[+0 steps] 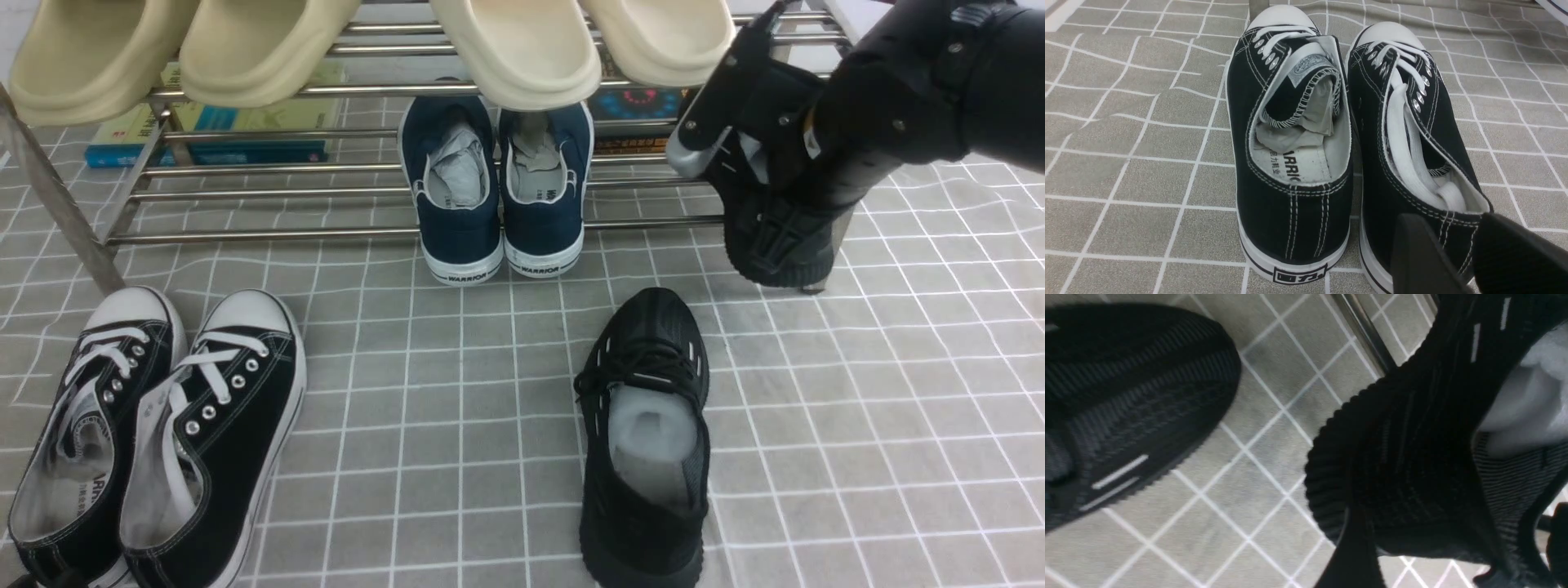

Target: Take the shoes off the shelf with your hand from the grey coffee tablecloth.

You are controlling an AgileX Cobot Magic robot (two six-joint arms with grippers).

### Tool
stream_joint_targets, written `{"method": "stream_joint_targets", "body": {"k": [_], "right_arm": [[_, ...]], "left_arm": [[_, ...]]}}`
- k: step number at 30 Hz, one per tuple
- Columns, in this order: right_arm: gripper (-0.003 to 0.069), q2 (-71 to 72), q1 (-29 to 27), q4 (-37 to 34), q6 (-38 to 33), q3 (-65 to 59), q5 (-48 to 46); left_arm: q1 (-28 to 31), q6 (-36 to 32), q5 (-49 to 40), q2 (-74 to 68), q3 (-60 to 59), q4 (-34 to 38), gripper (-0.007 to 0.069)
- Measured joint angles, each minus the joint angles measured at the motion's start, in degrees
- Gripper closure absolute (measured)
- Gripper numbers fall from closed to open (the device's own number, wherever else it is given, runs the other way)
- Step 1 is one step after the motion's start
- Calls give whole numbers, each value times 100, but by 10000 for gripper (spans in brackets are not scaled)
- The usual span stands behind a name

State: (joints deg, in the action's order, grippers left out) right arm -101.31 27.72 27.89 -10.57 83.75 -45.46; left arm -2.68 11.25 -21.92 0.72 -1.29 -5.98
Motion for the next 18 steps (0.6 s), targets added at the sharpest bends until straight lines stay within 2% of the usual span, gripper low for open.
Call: {"method": "stream_joint_targets", "body": {"k": [6, 9, 11, 12, 15, 16, 17, 18], "right_arm": [[88, -274, -60, 315, -24, 0, 222], [104, -394, -115, 332, -24, 0, 258], [140, -490, -140, 332, -24, 0, 253], [211, -542, -151, 306, -41, 0, 227], [355, -555, -145, 270, -54, 0, 166], [431, -555, -145, 248, -63, 0, 121], [463, -555, -145, 236, -63, 0, 101], [572, -549, -124, 170, -70, 0, -7]], "left_arm": [[0, 5, 0, 0, 0, 0, 384], [0, 5, 0, 0, 0, 0, 384], [0, 5, 0, 0, 0, 0, 384], [0, 5, 0, 0, 0, 0, 384], [0, 5, 0, 0, 0, 0, 384], [0, 5, 0, 0, 0, 0, 384], [0, 5, 0, 0, 0, 0, 384], [0, 5, -2, 0, 0, 0, 384]]}}
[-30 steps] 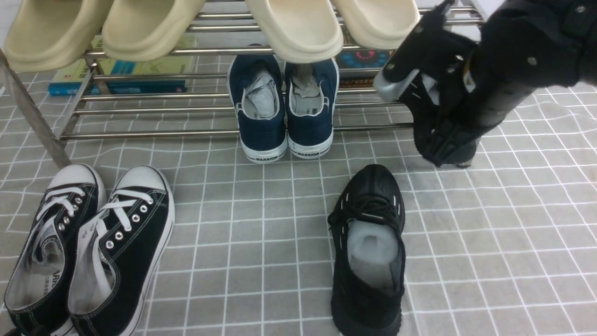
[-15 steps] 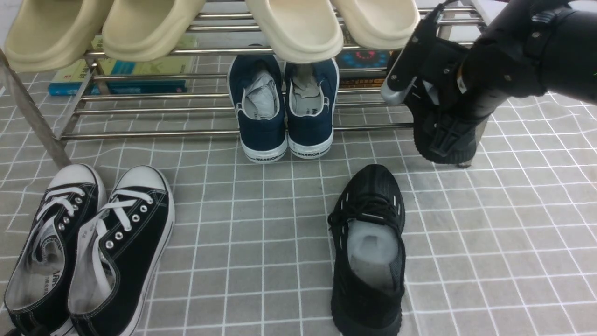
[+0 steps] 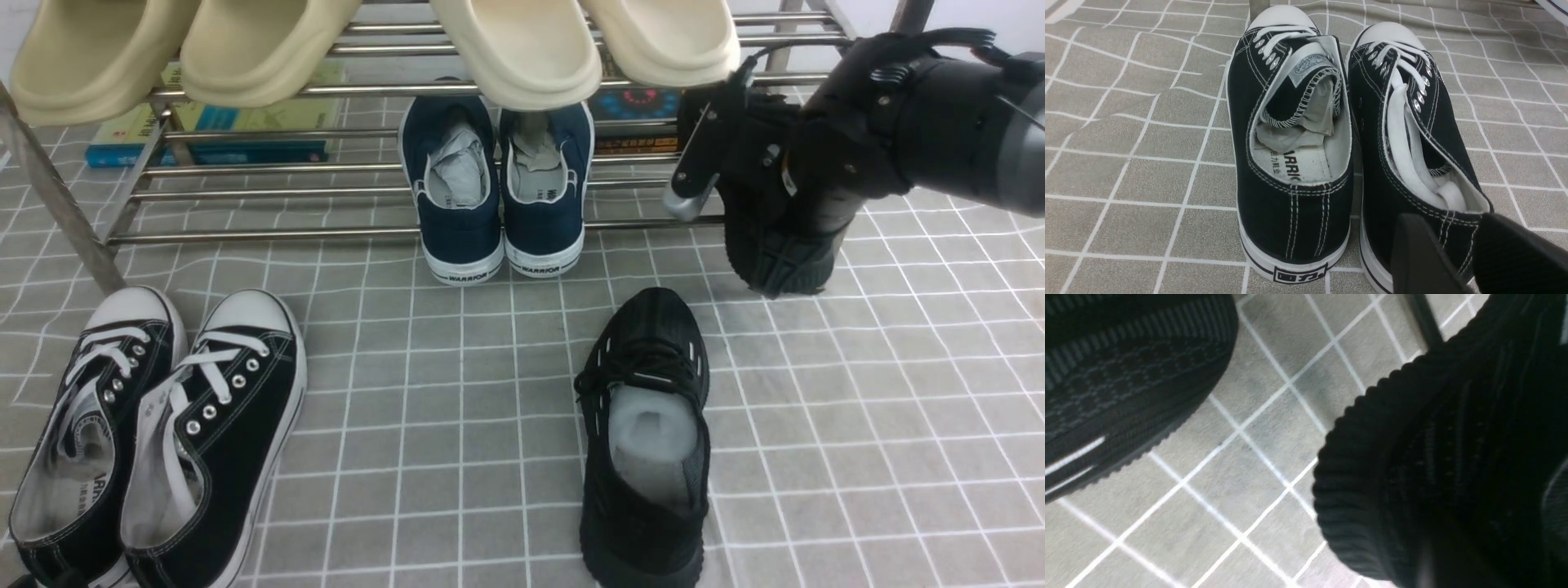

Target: Take the shoes off the shelf with your hand from the grey coffee tablecloth.

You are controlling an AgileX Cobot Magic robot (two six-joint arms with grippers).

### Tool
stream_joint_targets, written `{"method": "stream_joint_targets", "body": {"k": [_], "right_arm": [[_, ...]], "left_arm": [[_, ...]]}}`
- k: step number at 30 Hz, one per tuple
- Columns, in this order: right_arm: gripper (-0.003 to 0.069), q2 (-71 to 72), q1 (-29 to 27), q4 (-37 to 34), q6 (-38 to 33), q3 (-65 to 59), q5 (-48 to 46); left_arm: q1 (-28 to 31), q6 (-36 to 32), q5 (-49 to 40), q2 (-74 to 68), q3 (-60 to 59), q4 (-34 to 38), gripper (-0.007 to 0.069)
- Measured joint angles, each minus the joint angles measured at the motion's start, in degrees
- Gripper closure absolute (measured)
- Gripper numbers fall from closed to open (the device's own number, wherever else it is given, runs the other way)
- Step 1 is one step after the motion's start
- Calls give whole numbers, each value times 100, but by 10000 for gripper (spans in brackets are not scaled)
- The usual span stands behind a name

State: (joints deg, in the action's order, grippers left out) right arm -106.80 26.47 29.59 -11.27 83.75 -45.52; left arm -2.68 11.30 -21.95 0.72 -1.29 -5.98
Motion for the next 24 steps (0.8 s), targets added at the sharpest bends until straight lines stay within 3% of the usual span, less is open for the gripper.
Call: {"method": "stream_joint_targets", "body": {"k": [1, 8, 13, 19, 24], "right_arm": [[597, 20, 18, -91, 0, 0, -110], [589, 586, 191, -1045, -27, 0, -1198], [589, 1046, 209, -2191, -193, -23, -2324], [589, 1247, 209, -3276, -359, -462, -2428], [589, 1247, 209, -3533, -378, -981, -2424]], "left_arm": [[0, 0, 0, 0, 0, 0, 384], [0, 0, 0, 0, 0, 0, 384], [0, 0, 0, 0, 0, 0, 384], [0, 0, 0, 0, 0, 0, 384], [0, 0, 0, 0, 0, 0, 384]]}}
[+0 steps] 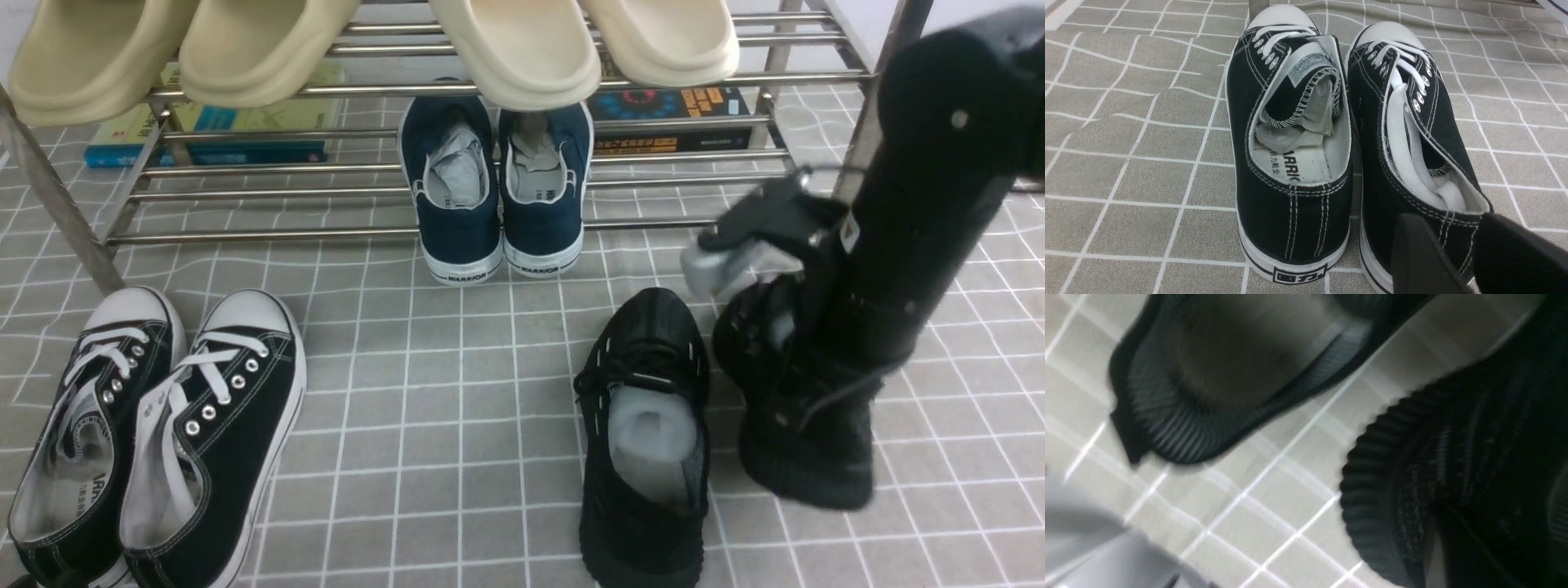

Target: Take the shoes off the shelf with your hand from the grey coffee tablecloth.

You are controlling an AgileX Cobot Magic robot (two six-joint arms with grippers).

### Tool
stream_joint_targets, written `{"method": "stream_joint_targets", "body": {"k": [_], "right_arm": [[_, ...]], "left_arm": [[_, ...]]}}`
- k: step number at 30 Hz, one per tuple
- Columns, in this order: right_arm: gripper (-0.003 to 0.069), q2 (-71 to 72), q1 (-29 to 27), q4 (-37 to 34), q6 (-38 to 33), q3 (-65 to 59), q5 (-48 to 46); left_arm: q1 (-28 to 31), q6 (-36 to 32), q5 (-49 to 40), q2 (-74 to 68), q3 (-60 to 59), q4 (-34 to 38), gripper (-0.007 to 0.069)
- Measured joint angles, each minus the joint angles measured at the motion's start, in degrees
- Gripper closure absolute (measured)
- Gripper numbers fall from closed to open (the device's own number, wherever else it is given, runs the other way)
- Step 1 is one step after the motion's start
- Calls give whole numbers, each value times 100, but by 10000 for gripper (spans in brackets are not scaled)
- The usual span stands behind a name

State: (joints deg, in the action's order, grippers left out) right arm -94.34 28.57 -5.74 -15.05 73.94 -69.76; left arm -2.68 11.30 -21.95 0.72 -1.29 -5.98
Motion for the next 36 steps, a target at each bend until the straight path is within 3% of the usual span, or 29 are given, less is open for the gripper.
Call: {"method": "stream_joint_targets", "body": {"k": [11, 15, 21, 25, 29, 33, 34, 36], "right_arm": [[589, 0, 0, -169, -6, -644, 137], [545, 0, 0, -267, 46, -678, 137], [308, 41, 0, -300, 380, -483, 25], [254, 303, 0, -300, 385, -339, 25], [315, 1099, 0, -233, 565, -308, -8], [438, 1845, 0, -211, 864, -335, -33], [525, 2307, 0, -207, 1009, -456, -40], [582, 2580, 0, -207, 1067, -597, 46]], "left_arm": [[0, 0, 0, 0, 0, 0, 384], [0, 0, 0, 0, 0, 0, 384], [0, 0, 0, 0, 0, 0, 384], [0, 0, 0, 0, 0, 0, 384], [0, 0, 0, 0, 0, 0, 384], [0, 0, 0, 0, 0, 0, 384], [0, 0, 0, 0, 0, 0, 384], [0, 0, 0, 0, 0, 0, 384]]}}
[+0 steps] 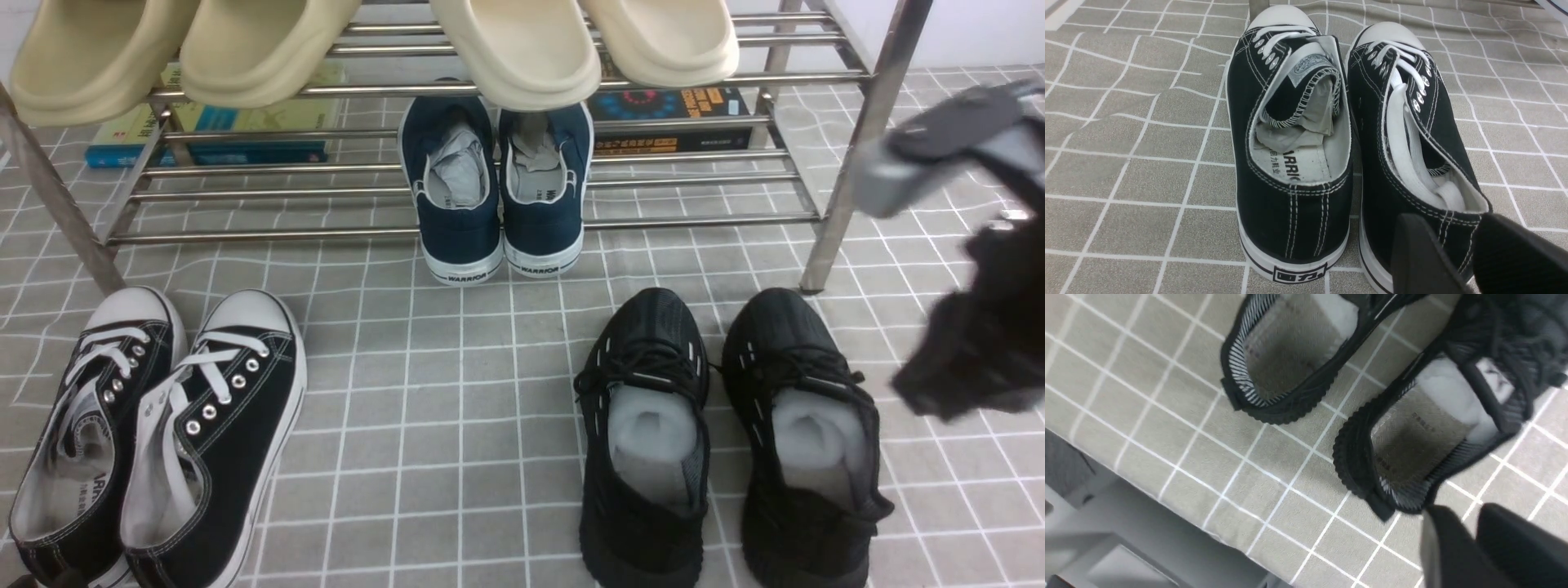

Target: Take the shoes off the shelf with your hand from the grey coffee tablecloth.

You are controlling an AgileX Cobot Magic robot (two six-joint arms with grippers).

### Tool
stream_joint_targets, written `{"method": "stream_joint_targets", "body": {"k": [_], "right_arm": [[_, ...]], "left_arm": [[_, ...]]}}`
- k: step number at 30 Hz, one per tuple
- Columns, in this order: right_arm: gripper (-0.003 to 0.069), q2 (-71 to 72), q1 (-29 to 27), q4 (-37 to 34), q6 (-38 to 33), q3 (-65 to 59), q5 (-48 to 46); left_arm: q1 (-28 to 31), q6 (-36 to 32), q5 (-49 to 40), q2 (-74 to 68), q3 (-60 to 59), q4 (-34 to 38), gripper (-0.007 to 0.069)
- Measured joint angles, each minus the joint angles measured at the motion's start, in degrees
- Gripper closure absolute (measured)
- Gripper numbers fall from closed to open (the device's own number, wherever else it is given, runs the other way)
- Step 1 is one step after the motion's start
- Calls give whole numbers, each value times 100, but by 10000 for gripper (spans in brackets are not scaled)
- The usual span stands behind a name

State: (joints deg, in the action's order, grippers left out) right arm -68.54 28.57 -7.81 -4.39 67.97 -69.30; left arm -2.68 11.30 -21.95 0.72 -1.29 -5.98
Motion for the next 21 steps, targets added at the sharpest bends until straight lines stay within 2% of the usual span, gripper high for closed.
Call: {"method": "stream_joint_targets", "body": {"k": [1, 2, 3, 7, 10, 12, 21], "right_arm": [[648, 443, 0, -10, 47, -326, 387], [653, 553, 0, -10, 53, -424, 453], [671, 919, 0, -16, 70, -802, 1008], [674, 1716, 0, -81, 70, -1954, 2755], [674, 2066, 0, -250, 70, -2556, 3647], [674, 2201, 0, -326, 70, -2754, 3970], [674, 2285, 0, -348, 74, -2876, 4074]], "left_arm": [[0, 0, 0, 0, 0, 0, 384], [0, 0, 0, 0, 0, 0, 384], [0, 0, 0, 0, 0, 0, 384], [0, 0, 0, 0, 0, 0, 384], [0, 0, 0, 0, 0, 0, 384], [0, 0, 0, 0, 0, 0, 384], [0, 0, 0, 0, 0, 0, 384]]}}
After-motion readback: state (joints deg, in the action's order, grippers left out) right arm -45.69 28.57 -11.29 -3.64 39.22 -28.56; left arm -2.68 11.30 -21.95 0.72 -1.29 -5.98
